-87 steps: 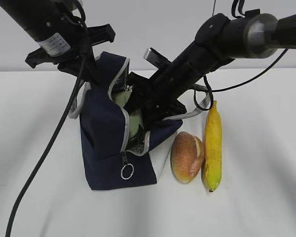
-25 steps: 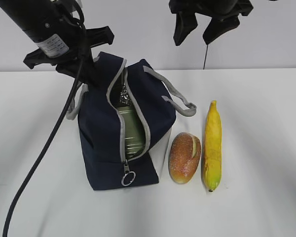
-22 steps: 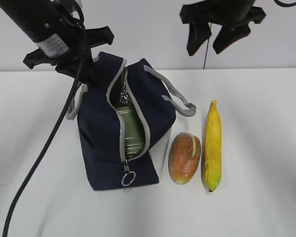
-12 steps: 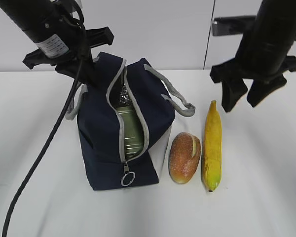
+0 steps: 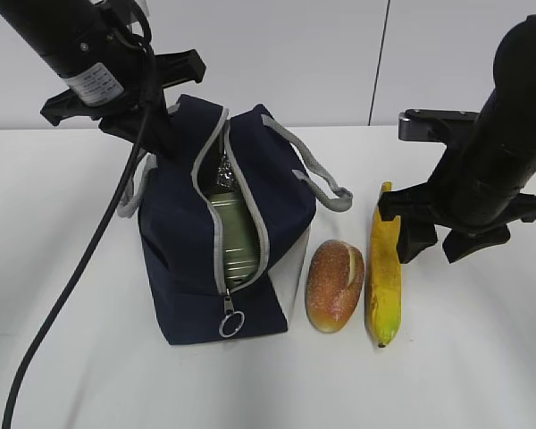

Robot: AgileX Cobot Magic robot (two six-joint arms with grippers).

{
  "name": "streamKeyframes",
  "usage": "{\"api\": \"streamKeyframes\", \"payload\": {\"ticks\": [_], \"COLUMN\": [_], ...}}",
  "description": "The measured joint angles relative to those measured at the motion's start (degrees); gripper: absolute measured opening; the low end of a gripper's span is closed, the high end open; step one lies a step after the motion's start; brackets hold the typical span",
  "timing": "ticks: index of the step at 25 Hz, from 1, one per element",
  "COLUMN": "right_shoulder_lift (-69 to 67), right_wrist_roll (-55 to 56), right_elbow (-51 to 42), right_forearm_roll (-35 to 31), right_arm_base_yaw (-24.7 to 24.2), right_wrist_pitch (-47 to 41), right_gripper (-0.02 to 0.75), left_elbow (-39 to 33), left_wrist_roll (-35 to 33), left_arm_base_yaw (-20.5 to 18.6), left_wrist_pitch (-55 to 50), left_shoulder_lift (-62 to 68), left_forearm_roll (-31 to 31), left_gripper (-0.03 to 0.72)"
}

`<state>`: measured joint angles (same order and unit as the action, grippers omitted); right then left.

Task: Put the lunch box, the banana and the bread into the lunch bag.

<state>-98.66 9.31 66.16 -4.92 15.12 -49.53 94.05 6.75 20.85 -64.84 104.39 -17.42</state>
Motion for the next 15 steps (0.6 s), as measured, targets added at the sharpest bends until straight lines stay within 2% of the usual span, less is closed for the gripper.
{"api": "streamKeyframes", "payload": {"ticks": [5, 15], "right_shoulder_lift": [0.1, 0.0], "right_wrist_roll": [0.4, 1.4], "right_elbow": [-0.6, -0.6], "right_forearm_roll": [-2.2, -2.8], "right_arm_base_yaw": [0.0, 0.0], "right_wrist_pitch": [6.4, 11.5], "right_gripper": [0.445, 0.452], "left_elbow": [0.0, 0.0], "left_wrist_roll": [0.0, -0.1], "left_arm_base_yaw": [0.0, 0.0], "left_wrist_pitch": [-0.1, -0.1], "left_shoulder_lift": [0.0, 0.0], "left_forearm_roll": [0.0, 0.0], "left_gripper": [0.0, 0.0]}}
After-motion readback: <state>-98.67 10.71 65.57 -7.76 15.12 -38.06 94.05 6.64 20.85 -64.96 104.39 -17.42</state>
